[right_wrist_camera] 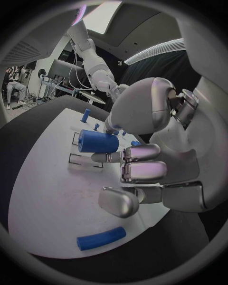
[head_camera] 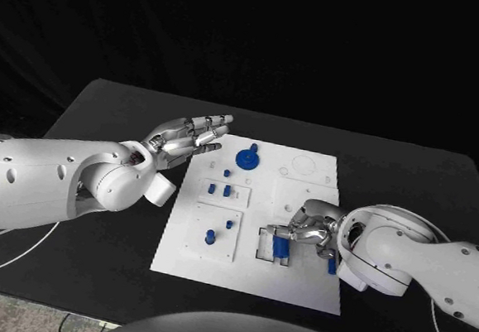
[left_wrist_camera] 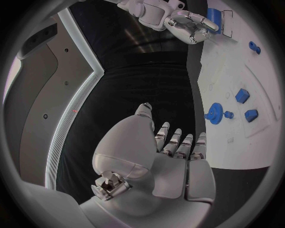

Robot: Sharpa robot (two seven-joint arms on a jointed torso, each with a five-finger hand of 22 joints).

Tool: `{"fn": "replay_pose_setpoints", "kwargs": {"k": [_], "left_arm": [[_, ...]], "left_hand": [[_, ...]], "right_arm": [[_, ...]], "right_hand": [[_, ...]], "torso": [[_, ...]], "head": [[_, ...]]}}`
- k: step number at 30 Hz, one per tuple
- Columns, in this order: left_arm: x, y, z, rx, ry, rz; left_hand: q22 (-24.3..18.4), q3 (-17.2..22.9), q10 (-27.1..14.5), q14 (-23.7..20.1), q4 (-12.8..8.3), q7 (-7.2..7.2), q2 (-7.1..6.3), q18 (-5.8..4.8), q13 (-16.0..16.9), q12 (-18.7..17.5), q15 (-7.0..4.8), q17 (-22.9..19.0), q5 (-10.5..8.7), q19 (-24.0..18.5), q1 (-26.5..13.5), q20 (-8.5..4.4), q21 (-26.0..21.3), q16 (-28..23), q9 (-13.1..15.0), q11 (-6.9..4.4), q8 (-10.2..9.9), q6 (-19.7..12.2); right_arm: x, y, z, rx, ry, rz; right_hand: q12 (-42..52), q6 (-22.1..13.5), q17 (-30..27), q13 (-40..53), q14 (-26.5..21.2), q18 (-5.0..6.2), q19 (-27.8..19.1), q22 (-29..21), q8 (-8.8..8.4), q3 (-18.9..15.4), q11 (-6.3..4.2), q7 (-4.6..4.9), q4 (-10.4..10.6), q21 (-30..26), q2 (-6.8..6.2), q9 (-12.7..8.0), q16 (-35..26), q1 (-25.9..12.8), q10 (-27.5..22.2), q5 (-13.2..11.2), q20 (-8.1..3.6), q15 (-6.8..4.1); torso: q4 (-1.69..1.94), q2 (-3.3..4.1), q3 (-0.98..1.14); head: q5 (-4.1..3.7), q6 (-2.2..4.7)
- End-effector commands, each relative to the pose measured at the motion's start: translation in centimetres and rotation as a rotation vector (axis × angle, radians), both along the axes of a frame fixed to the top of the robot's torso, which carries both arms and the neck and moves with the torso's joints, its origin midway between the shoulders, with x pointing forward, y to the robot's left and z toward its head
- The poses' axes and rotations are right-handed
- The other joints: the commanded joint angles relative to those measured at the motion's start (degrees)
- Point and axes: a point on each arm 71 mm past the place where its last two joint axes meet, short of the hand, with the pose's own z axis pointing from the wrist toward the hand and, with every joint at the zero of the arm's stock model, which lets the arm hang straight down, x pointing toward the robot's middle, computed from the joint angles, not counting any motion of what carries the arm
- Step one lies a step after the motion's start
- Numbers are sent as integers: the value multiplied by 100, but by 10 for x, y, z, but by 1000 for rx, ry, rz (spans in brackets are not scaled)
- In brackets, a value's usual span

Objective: Assemble the parts on the task board

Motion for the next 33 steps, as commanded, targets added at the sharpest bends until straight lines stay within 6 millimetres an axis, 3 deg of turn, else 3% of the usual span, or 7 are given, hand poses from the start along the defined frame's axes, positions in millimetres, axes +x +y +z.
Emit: {"fn": "replay_pose_setpoints", "kwargs": {"k": [1,8,16,33], "left_arm": [[-1,-3,0,-15,1,-22],[-1,-3,0,-16,2,-24],[-1,-3,0,-15,3,-25],[-1,-5,-1,-15,11,-33]], "left_hand": [[-9,-12,12,23,-35,-1,39,-82,6,15,21,6,34,39,28,-2,13,35,4,46,17,-27],[-9,-12,12,23,-35,-1,39,-82,6,15,21,6,34,39,28,-2,13,35,4,46,17,-27],[-9,-12,12,23,-35,-1,39,-82,6,15,21,6,34,39,28,-2,13,35,4,46,17,-27],[-11,-10,12,23,-35,4,48,-89,6,12,26,7,41,39,34,-2,12,37,4,51,17,-29]], "right_arm": [[0,1,-2,-54,-10,31],[0,3,-4,-80,8,49],[-1,6,-6,-105,30,70],[0,8,-7,-108,29,70]], "right_hand": [[22,24,842,1510,465,-20,-15,714,-28,612,59,25,-561,11,4,-9,-7,-65,602,-58,34,42],[22,44,808,1510,458,-13,-24,704,-74,537,63,29,-481,-24,31,-32,-25,-167,602,-397,40,47],[22,38,790,1510,455,-9,-31,697,-147,332,82,50,-276,-50,53,-61,-32,-410,602,-1058,51,61],[22,45,715,1510,440,11,-58,669,-229,26,101,71,-142,-174,201,-86,-70,-705,602,-1769,68,77]], "torso": [[0,-5,-3],[-1,-4,-1],[0,0,0],[2,-3,-2]], "head": [[-11,0],[-6,0],[10,0],[21,0]]}}
